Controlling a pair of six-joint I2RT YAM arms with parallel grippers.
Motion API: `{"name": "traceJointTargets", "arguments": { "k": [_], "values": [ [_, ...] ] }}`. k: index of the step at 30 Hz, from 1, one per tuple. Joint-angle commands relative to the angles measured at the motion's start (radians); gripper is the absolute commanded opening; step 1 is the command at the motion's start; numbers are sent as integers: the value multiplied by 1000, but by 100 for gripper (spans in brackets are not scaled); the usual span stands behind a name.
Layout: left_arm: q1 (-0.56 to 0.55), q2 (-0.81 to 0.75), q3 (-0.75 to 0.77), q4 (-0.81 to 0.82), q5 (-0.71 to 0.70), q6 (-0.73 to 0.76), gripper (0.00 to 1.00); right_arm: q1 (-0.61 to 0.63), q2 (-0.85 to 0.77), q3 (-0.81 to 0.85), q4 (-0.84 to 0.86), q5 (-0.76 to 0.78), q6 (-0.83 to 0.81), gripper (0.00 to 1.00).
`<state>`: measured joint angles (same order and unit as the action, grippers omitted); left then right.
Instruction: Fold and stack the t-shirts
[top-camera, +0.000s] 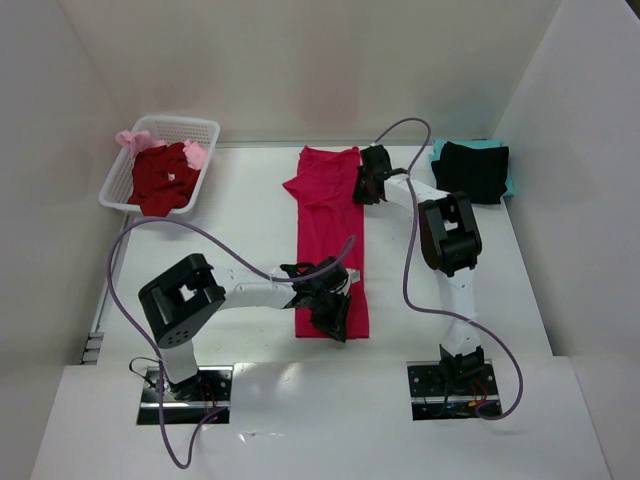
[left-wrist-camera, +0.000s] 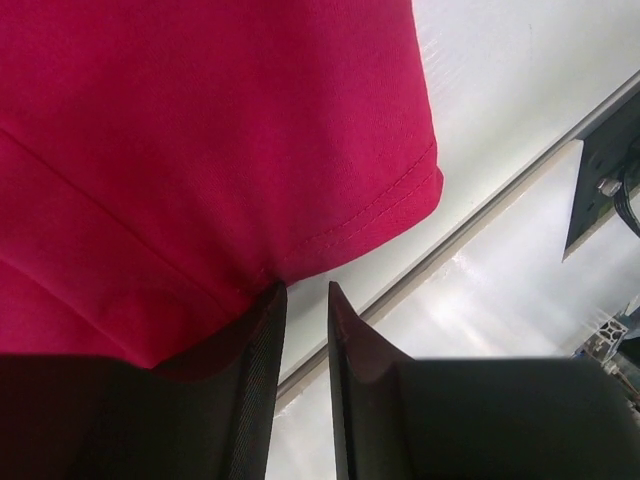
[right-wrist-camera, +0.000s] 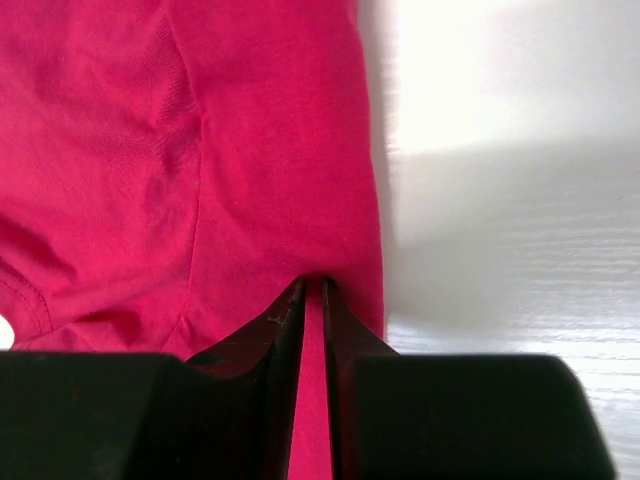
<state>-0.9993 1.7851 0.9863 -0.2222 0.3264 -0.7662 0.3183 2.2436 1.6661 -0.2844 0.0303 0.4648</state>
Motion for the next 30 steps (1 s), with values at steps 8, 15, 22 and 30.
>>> {"name": "traceJointTargets", "arguments": {
  "k": [8,15,22,30],
  "values": [
    [-5,19,-20,-16,13,-2,29,-28,27,33,-24,5,-54,21],
    [-5,-93,52,-80,22,8,32,-47,15,83,-44,-52,-81,27],
    [-5,-201,166,-68,-39,41,45,-47,-232,-135,46,-102,-63,34],
    [-5,-66,183,-120,-306,51,65,-47,-230,-239,80,-197,-63,26]
  ]
}}
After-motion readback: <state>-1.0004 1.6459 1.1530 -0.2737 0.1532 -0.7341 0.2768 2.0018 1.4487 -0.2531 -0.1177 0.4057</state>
